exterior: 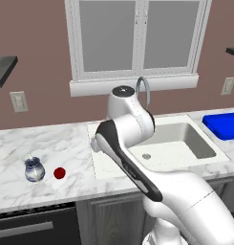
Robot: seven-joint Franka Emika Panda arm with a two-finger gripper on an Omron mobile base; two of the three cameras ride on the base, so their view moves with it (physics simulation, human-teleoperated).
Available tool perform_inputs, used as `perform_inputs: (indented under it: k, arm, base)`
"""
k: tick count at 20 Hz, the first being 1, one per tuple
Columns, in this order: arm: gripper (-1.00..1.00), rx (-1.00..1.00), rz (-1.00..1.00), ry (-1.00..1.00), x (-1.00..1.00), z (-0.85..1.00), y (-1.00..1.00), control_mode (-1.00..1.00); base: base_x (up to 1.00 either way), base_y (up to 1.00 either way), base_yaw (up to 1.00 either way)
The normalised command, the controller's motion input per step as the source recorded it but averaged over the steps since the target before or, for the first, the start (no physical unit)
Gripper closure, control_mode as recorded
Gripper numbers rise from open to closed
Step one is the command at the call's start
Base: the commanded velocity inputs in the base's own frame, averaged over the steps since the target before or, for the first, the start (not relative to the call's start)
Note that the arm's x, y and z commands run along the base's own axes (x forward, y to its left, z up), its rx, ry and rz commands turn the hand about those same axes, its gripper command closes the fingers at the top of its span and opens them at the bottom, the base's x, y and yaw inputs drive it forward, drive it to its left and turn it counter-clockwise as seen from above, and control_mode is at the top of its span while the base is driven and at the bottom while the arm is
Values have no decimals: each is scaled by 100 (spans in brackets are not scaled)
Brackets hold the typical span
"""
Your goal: Pick up all produce items and place them in the sink. Turn on the sink faucet to wash them. Then turn the sink off and put them in the tray.
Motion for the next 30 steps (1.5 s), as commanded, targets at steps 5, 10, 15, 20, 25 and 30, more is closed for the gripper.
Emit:
perform_inputs:
  k: [5,10,15,20,25,30]
  arm:
    - [-100,0,10,0,-6,-15,41,-100]
    - [-100,0,11,1,-6,-12,38,-100]
    - [-100,0,9,1,0,-16,40,-100]
    - [-100,0,10,1,0,-20,30,-100]
    - [-100,0,10,0,1,-29,30,-100]
    - [-100,0,10,1,7,-30,28,-100]
  base:
    - [0,0,0]
    - [0,0,0]
    - [0,0,0]
    - [0,0,0]
    - [0,0,0]
    - [0,0,0]
